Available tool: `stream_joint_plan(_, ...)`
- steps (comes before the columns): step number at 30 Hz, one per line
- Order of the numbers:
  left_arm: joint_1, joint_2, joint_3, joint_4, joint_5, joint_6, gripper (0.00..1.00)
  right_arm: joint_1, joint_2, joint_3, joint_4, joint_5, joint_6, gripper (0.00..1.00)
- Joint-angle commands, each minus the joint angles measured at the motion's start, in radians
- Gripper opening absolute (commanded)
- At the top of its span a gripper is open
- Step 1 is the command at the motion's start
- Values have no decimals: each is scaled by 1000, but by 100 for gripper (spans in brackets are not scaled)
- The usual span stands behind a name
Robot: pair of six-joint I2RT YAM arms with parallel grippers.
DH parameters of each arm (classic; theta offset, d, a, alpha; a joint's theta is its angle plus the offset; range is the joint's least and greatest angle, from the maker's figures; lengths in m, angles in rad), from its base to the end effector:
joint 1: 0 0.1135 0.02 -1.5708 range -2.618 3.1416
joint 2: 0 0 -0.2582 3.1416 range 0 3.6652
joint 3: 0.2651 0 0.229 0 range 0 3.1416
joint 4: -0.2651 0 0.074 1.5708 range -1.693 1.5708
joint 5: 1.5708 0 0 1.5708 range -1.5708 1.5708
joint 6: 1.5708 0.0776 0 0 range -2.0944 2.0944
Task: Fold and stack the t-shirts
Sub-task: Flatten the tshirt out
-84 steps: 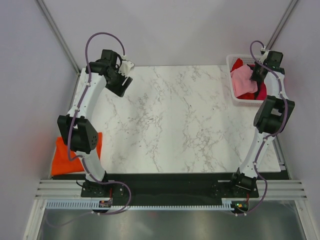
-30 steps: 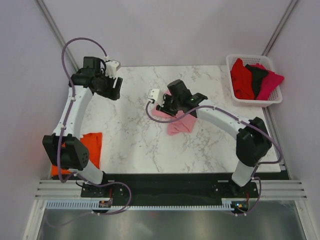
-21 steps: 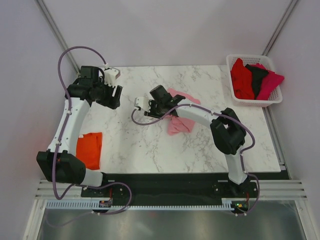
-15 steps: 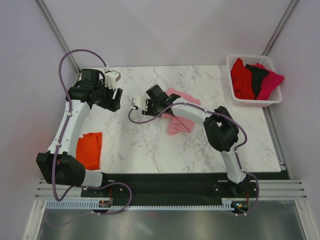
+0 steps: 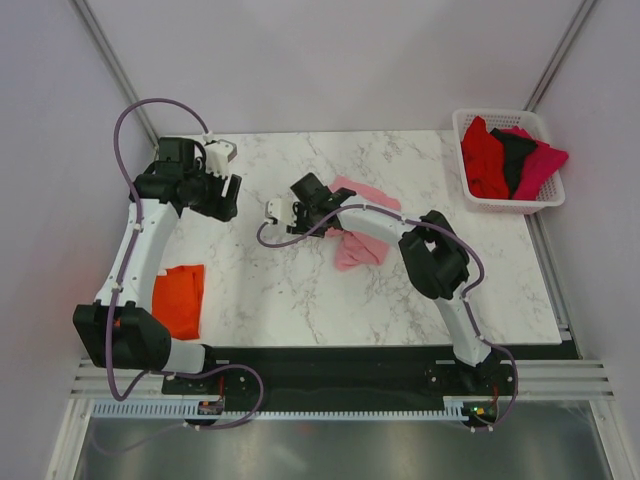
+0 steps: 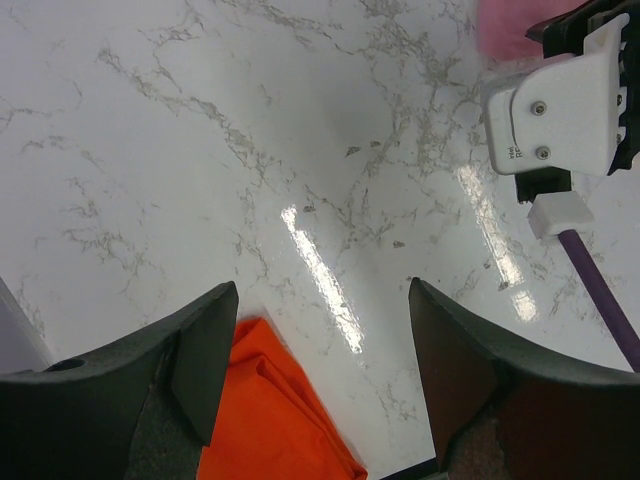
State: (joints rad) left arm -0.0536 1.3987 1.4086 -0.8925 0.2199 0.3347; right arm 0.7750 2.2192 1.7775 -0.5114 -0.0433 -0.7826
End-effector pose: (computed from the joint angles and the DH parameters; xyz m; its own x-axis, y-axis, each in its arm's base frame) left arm 0.2900 -0.0325 0.3144 -0.6659 0.3568 -0.6552 0.4334 0.8998 0.0495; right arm 0.3471 0.3446 0.1555 0.0926 -0.8954 -0.4356 -0.9191 0.0915 -0.3834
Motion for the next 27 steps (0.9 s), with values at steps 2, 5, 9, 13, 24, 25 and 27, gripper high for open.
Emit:
stream_joint_plan(2,3,13,21,32,18,7,77,1,31,29,-3,26,2,39)
stream_joint_plan(5,3,20,27,32,18,4,77,0,49,42,8,66,19,37)
stream_joint_plan(9,3,20,30,32,18,3,77,0,51,48,25,95,42,20)
stream_joint_plan(13,3,20,27,32,19,0,77,0,-12,48,31,99,49,0)
stream_joint_plan(24,15,36,50,128,-62,4,77,38,-273,325,94,164,11,0)
stream_joint_plan(25,17,45,65,133,-60,1,77,38,-288,347,108,177,0,0)
stream_joint_plan(27,17,52,78,139,-60,-2,77,38,-308,390,126,207,-32,0)
